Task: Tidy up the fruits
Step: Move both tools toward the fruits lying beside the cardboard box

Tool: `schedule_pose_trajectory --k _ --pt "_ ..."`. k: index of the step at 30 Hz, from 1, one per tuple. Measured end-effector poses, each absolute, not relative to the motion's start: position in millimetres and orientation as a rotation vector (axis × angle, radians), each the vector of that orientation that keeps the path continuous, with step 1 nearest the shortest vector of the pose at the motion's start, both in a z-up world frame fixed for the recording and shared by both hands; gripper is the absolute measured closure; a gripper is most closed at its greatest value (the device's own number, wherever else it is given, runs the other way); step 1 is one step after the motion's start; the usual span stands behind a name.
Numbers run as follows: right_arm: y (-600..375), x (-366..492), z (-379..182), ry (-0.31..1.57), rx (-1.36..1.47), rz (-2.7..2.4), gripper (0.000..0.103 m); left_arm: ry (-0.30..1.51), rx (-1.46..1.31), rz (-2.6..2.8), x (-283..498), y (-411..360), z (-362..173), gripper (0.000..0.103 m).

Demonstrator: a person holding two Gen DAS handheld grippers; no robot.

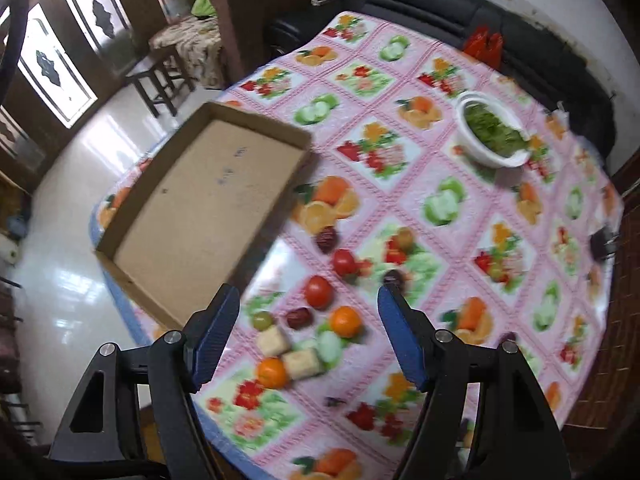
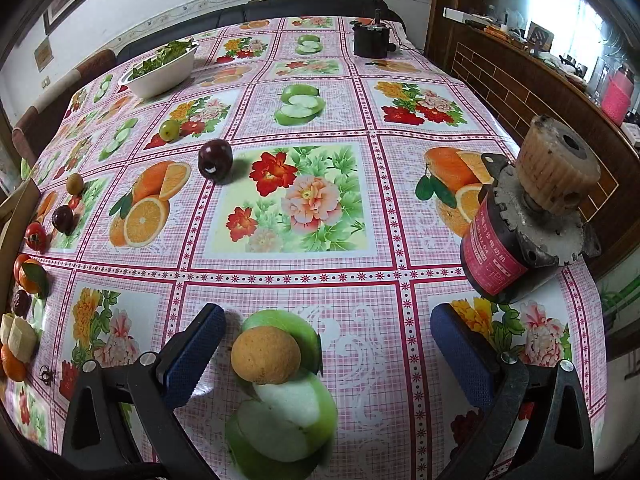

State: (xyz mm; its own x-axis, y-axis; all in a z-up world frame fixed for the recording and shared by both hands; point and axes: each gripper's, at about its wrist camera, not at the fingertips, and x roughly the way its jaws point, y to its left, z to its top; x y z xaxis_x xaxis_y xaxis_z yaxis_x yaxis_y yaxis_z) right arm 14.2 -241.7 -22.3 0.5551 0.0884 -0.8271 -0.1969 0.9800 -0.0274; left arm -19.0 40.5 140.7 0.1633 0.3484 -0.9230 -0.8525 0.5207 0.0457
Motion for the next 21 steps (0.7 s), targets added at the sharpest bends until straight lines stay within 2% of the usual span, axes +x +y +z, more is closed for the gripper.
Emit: schedule_pose_trajectory --k 7,15,19,21 --pt "-241.3 14.2 -22.4 0.969 -0.12 0.17 0.0 1.072 -0.48 0.803 4.9 27.8 137.0 0.031" --pt "-240.6 14.7 -22.3 0.97 -0.119 0.169 0.0 1.157 -0.25 0.496 12.9 17.2 73.4 0.031" --pt "-233.4 18.5 -17.5 1.016 -0.166 0.141 0.0 1.117 -0.243 0.397 -10.3 8.4 48.2 0.032" --pt "-236.5 8.6 -6.4 0.946 -0.106 0.125 0.002 1.082 -0.223 0.381 -25.5 4.0 43.3 0.031"
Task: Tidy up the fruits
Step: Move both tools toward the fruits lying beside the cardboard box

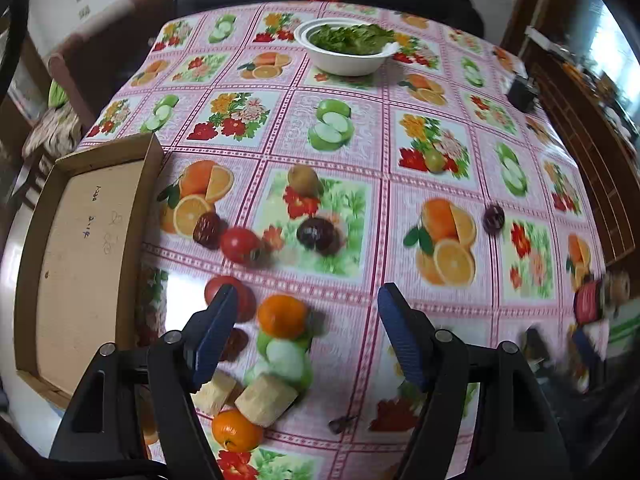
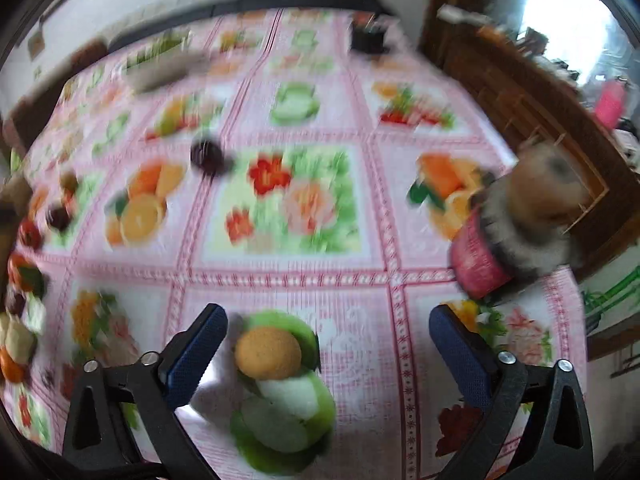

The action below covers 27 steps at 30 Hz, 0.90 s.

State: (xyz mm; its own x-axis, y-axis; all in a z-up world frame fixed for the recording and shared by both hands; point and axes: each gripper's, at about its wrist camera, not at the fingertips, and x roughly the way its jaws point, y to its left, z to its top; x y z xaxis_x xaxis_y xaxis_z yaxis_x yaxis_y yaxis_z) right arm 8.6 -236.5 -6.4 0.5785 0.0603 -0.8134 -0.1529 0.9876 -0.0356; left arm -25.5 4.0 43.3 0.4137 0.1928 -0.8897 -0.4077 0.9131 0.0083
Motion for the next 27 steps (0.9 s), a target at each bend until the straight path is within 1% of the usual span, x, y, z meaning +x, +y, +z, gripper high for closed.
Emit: schedule_pose_trajectory --k 1,3,6,7,9,10,12,14,18,21,27 --pt "-240.3 0.3 1.2 0.906 -0.02 0.17 0.004 1.061 -0.213 0.372 -35.3 2.7 42.8 0.031" --pt "-237.2 -16.0 16.8 0.853 0.057 0.275 0.005 1.019 -0.184 0.357 -58.0 1.0 46.1 0.031" --pt "-234.7 -50.4 55.7 0.803 0.192 0.404 0.005 0.965 -0.176 0.352 -90.4 0.6 57.8 0.031" --pt "-234.7 -68.6 78.0 0.765 0.23 0.428 0.005 0.954 -0.16 0.35 -101.4 -0.6 62.7 0.031" --pt "-228.5 -91.1 112.5 0.718 0.201 0.427 0.004 0.941 -0.14 0.368 -118.7 -1.8 71.0 0.031" --pt "-223.5 -105.0 133.5 0.684 0.154 0.393 0.001 0.936 -0.134 0.362 -126.4 -2.7 75.6 0.031" --pt "-210.2 -126.9 168.9 0.624 0.052 0.322 0.0 0.912 -0.114 0.342 -140.7 -8.4 84.6 0.031" --pt "-197.9 -141.8 183.3 0.587 -0.022 0.311 0.0 0.872 -0.095 0.359 -155.2 -12.3 94.4 0.031" --pt "-188.5 -161.2 170.0 0.618 -0.066 0.278 0.0 0.829 -0.092 0.372 -175.3 -8.0 105.8 0.031" --pt "-178.0 -158.0 147.5 0.686 -0.097 0.257 0.0 0.802 -0.114 0.396 -185.9 -0.3 110.3 0.031" --pt "-165.8 -148.4 127.6 0.724 -0.139 0.232 0.0 0.803 -0.135 0.4 -184.1 8.4 107.5 0.031"
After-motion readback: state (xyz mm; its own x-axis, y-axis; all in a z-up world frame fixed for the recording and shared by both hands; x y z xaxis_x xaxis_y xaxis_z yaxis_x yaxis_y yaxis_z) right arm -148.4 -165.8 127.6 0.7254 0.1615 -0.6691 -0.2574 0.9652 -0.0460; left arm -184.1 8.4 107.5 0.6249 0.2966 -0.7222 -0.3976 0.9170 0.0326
